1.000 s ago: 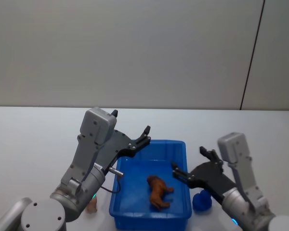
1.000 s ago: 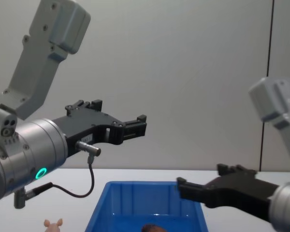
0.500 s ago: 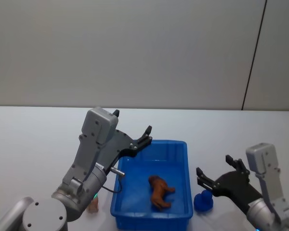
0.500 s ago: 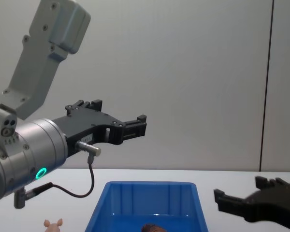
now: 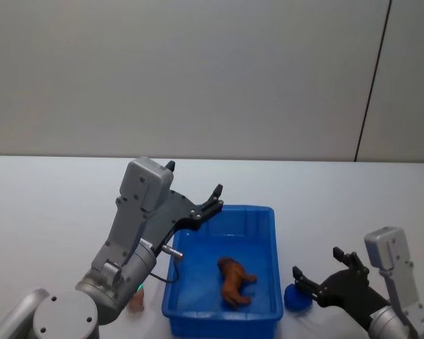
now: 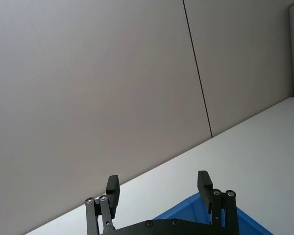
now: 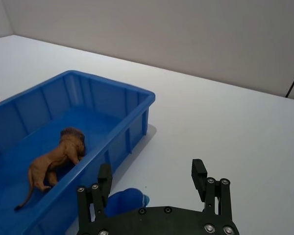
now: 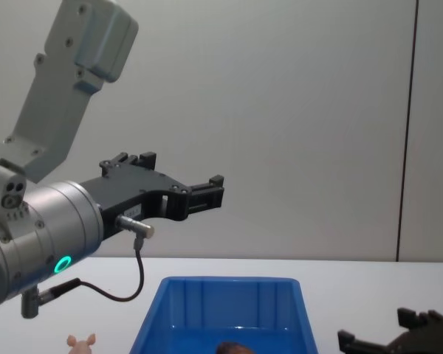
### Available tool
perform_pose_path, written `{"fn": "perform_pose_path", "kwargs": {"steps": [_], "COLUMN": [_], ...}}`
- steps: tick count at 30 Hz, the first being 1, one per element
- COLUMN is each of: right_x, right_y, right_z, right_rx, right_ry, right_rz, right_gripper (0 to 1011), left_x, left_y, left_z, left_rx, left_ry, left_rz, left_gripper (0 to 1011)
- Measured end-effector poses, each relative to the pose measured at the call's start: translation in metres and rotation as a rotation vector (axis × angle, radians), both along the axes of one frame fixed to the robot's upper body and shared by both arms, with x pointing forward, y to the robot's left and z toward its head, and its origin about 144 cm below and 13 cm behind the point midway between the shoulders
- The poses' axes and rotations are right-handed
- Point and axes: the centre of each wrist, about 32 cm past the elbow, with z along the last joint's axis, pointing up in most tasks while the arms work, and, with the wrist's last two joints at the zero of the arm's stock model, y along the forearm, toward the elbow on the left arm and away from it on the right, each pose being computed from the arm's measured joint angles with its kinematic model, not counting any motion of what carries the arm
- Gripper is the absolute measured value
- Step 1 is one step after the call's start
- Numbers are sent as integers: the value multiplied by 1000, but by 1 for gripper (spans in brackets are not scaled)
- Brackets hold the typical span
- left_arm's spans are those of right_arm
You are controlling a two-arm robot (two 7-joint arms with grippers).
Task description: Pick up the two dolls from the table and place them into the box.
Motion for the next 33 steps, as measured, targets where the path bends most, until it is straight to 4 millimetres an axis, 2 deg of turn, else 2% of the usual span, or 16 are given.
{"fn": "perform_pose_path", "kwargs": {"steps": [15, 21, 24, 25, 27, 28, 33], "right_x": [7, 9, 9, 9, 10, 10, 10], "right_y": [-2, -2, -1, -1, -1, -1, -1], "right_z": [-21, -26, -29, -29, -30, -31, -33], "right_rx": [-11, -12, -11, -11, -11, -11, -12], "right_ry": [50, 60, 64, 64, 67, 68, 74], "right_rz": [53, 64, 67, 67, 68, 68, 67], "right_gripper": [1001, 879, 780, 780, 681, 681, 503], "left_x": [0, 0, 0, 0, 0, 0, 0], "left_y": [0, 0, 0, 0, 0, 0, 0], "left_z": [0, 0, 0, 0, 0, 0, 0], "left_rx": [0, 0, 0, 0, 0, 0, 0], "left_ry": [0, 0, 0, 0, 0, 0, 0], "left_rz": [0, 0, 0, 0, 0, 0, 0], "left_gripper": [1001, 1001, 1001, 1001, 1001, 1001, 1001]}}
